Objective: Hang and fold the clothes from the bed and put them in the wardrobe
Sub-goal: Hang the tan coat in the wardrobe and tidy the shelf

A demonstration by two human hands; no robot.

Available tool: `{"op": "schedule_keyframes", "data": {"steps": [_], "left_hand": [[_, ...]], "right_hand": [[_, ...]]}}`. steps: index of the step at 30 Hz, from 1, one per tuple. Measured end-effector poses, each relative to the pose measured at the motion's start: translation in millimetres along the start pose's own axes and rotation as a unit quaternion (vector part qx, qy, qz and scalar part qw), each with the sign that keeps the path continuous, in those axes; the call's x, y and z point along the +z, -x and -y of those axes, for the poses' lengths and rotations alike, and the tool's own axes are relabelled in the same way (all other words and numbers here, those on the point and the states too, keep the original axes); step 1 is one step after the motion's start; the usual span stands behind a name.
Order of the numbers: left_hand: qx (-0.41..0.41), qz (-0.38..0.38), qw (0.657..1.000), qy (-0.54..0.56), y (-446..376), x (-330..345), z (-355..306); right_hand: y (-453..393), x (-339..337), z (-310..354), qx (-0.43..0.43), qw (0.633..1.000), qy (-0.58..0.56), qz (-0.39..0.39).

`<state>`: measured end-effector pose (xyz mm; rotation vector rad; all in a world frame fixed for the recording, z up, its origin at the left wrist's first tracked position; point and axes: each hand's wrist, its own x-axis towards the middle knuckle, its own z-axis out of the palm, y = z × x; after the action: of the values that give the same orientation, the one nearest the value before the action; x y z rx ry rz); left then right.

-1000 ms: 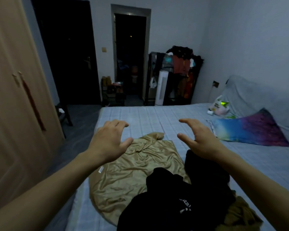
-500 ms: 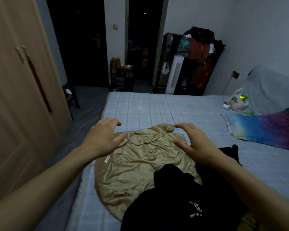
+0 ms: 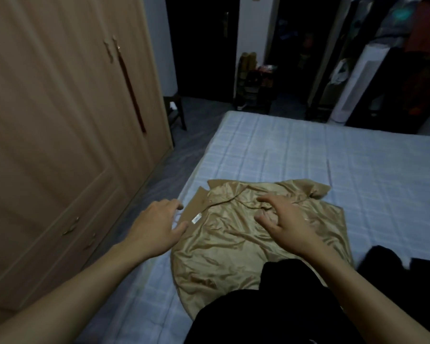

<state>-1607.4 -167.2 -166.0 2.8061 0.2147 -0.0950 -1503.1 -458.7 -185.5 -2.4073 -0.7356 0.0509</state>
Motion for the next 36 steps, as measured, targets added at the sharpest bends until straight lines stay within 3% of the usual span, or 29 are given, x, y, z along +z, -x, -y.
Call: {"op": "schedule_keyframes", "data": {"steps": [13,18,28,32,36], "left_hand": [[-0.096,0.042,0.988,0.113,-69,108,72],[-0.129,0.019,0.982,0.134,-111,144,102],[-0.179,0.039,0.973,0.144,-162,267,161],[-0.205,0.059,0.957,0.196,-181,319,170],[-0.224,0.069,0.96,0.15,-194,360,169]], "right_hand": [[-91,96,-32,-0.015,0.984,0.053,0.167],[-156,139,-50,-0.034,0.982,0.057,0.175],[-245,303,-126,-0.062,0.968,0.061,0.234],[-270,352,-159,-0.04,0.973,0.051,0.221],[-292,385,-185,-0.051,0.974,0.087,0.205]]}}
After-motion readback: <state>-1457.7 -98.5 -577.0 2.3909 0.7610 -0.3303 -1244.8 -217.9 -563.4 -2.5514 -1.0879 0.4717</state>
